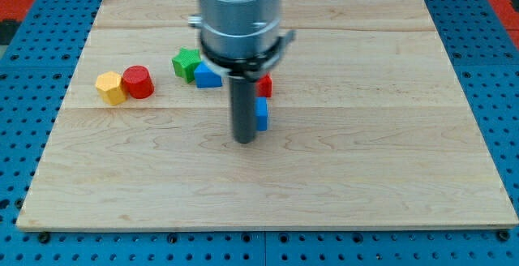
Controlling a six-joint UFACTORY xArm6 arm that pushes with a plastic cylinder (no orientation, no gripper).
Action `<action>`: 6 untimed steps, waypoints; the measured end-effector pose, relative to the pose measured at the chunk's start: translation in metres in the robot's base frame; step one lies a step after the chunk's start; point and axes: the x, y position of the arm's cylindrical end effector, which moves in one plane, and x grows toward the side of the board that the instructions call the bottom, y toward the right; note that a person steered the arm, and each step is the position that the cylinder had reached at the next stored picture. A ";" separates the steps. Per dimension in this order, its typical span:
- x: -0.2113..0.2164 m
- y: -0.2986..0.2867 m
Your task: Place the triangle above the green circle
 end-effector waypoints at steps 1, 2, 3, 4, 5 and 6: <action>-0.011 -0.037; -0.030 -0.037; -0.039 -0.036; -0.046 -0.003; -0.077 -0.001; -0.132 -0.010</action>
